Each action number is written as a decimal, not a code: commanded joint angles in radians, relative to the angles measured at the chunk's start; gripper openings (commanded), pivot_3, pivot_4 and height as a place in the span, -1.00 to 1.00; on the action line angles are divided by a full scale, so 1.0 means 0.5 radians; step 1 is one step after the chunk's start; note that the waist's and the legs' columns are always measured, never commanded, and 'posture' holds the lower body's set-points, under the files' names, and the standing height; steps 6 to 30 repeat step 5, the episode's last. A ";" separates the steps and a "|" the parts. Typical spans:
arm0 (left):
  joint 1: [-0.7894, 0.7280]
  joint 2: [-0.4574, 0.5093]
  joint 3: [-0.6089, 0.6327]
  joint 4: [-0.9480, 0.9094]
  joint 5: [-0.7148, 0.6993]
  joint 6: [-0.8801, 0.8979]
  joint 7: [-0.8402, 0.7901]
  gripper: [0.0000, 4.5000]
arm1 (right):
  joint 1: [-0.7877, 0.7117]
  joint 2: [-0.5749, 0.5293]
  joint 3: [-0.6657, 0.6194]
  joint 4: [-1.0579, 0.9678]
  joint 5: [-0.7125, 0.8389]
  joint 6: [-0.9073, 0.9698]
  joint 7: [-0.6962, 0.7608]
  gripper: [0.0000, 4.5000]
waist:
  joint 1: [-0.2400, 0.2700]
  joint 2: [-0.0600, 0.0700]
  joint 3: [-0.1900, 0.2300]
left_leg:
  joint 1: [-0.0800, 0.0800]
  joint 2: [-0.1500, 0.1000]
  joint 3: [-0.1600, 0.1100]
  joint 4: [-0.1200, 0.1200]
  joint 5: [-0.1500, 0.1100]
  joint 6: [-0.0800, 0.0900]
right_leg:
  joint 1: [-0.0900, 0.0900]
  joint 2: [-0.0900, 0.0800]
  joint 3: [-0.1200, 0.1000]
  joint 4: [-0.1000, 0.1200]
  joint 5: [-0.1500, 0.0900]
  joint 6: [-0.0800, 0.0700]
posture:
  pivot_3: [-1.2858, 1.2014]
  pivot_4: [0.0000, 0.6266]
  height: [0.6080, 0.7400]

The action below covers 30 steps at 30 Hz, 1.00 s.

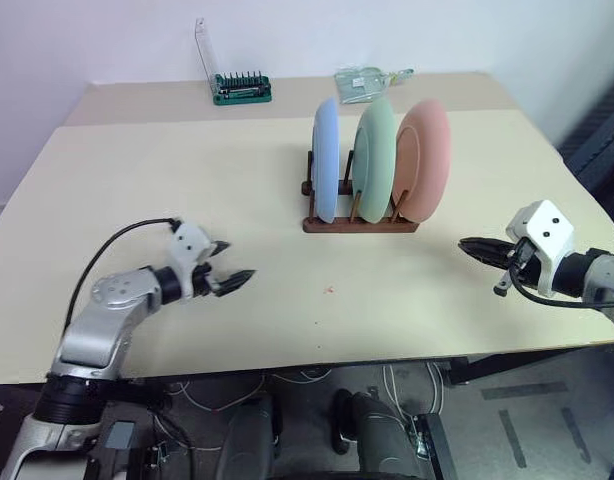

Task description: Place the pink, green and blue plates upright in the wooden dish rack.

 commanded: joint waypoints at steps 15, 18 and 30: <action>0.112 -0.072 0.116 -0.101 -0.007 -0.091 0.117 0.83 | -0.079 0.148 0.095 0.187 -0.096 -0.247 -0.097 -0.98 | 0.003 0.000 0.000 | 0.000 -0.001 0.001 0.003 0.000 0.001 | 0.003 -0.005 0.001 0.000 0.001 0.002 | 0.03 -0.52 0.84; 0.112 -0.072 0.116 -0.101 -0.007 -0.091 0.117 0.83 | -0.079 0.148 0.095 0.187 -0.096 -0.247 -0.097 -0.98 | 0.003 0.000 0.000 | 0.000 -0.001 0.001 0.003 0.000 0.001 | 0.003 -0.005 0.001 0.000 0.001 0.002 | 0.03 -0.52 0.84; 0.112 -0.072 0.116 -0.101 -0.007 -0.091 0.117 0.83 | -0.079 0.148 0.095 0.187 -0.096 -0.247 -0.097 -0.98 | 0.003 0.000 0.000 | 0.000 -0.001 0.001 0.003 0.000 0.001 | 0.003 -0.005 0.001 0.000 0.001 0.002 | 0.03 -0.52 0.84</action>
